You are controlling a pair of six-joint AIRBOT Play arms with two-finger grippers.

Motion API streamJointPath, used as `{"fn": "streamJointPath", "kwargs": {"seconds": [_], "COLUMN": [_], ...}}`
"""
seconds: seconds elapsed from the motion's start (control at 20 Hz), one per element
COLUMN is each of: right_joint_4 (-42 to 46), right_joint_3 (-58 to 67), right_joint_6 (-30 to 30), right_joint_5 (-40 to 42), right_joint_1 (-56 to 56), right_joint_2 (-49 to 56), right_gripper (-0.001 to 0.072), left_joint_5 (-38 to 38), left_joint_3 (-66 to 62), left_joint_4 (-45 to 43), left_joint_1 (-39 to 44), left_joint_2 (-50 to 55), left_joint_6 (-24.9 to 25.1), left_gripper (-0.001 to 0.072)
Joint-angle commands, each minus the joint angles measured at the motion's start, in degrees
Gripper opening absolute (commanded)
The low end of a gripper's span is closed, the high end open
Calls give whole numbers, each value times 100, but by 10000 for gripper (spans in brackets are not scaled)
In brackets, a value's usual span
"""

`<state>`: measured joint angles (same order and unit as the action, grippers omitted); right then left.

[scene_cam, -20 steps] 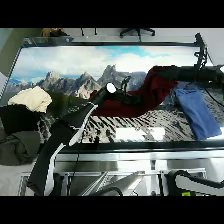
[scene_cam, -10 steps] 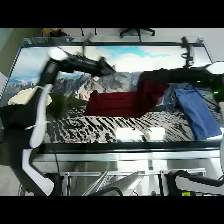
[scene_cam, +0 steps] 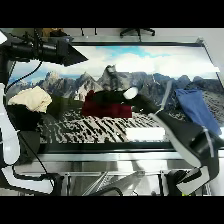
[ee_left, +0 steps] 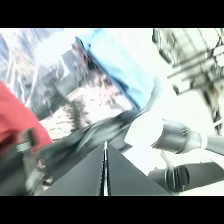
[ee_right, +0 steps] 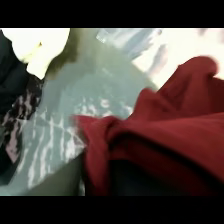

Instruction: Fold the shirts.

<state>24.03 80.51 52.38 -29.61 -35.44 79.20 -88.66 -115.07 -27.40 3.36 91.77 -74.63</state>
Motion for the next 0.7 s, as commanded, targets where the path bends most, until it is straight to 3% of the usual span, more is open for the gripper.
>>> {"fn": "streamJointPath", "kwargs": {"seconds": [0.0,0.1,0.2,0.45,0.65], "right_joint_4": [-363,79,581,2426,2632], "right_joint_3": [186,184,184,153,-297], "right_joint_6": [-1143,-1056,-446,2116,2347], "right_joint_5": [723,435,-103,-2398,-3104], "right_joint_1": [-496,-24,669,2702,3265], "right_joint_2": [120,-426,-918,-1333,-905], "right_gripper": [504,509,508,507,508], "left_joint_5": [-295,-267,-201,-214,-232], "left_joint_3": [87,229,409,662,660], "left_joint_4": [17,22,46,50,57], "left_joint_1": [140,210,234,197,197], "left_joint_2": [-92,-92,-92,-90,-92], "left_joint_6": [221,273,302,323,321], "left_gripper": [12,12,13,12,12]}}
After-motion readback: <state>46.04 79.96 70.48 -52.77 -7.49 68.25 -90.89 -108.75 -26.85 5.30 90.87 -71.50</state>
